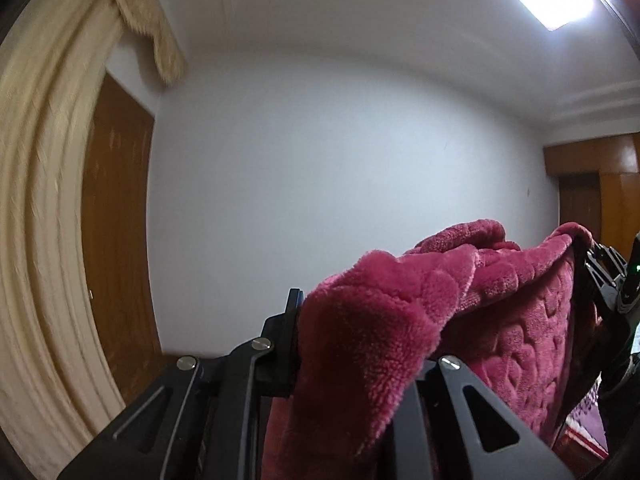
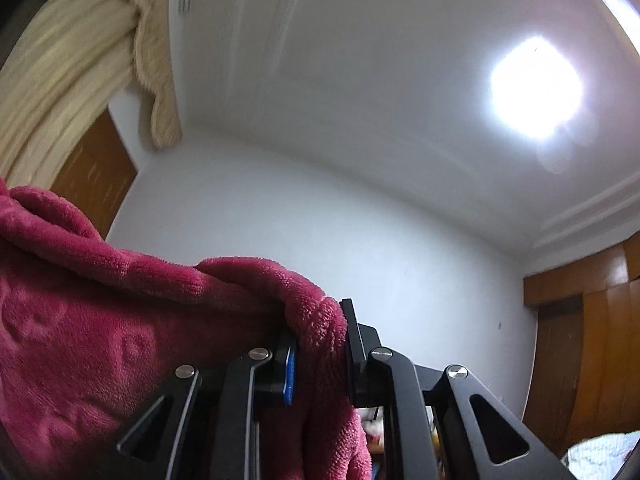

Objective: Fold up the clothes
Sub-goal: 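Lower the held robe onto the black bed sheet with both grippers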

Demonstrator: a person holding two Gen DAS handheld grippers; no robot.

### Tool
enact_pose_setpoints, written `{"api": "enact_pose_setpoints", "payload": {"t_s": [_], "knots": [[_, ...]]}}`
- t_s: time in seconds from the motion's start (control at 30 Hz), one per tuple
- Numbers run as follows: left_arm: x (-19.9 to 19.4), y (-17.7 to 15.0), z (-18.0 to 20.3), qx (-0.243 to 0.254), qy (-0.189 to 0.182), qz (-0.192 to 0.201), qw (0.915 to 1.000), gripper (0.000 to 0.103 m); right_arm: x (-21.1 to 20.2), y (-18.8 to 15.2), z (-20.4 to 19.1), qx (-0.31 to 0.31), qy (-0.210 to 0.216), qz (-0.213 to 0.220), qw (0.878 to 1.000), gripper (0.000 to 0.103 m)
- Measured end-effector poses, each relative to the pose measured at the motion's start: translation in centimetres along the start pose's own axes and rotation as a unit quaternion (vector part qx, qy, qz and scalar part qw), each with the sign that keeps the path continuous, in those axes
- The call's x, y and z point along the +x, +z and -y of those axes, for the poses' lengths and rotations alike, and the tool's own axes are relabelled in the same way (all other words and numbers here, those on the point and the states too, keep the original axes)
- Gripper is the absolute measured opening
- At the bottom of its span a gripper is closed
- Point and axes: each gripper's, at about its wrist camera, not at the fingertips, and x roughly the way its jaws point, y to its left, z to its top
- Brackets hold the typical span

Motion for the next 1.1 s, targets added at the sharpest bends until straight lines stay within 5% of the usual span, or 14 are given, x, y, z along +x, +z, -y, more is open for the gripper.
{"api": "enact_pose_setpoints", "payload": {"t_s": [0.33, 0.53, 0.83, 1.1], "knots": [[20.1, -6.8, -3.7, -0.056, -0.006, -0.159, 0.9857, 0.018, 13.1, -11.4, -6.4, -0.016, 0.026, -0.177, 0.984, 0.017], [31.3, -13.3, -4.5, -0.049, 0.014, -0.253, 0.9662, 0.018, 19.8, -18.6, -9.5, -0.021, 0.036, -0.258, 0.965, 0.017], [43.0, -24.4, -5.7, -0.05, 0.054, -0.392, 0.9172, 0.018, 24.0, -34.4, -13.5, -0.037, 0.083, -0.423, 0.902, 0.017], [47.2, -29.2, -6.3, -0.056, 0.077, -0.446, 0.8901, 0.018, 24.8, -43.8, -14.4, -0.034, 0.099, -0.495, 0.862, 0.017]]}}
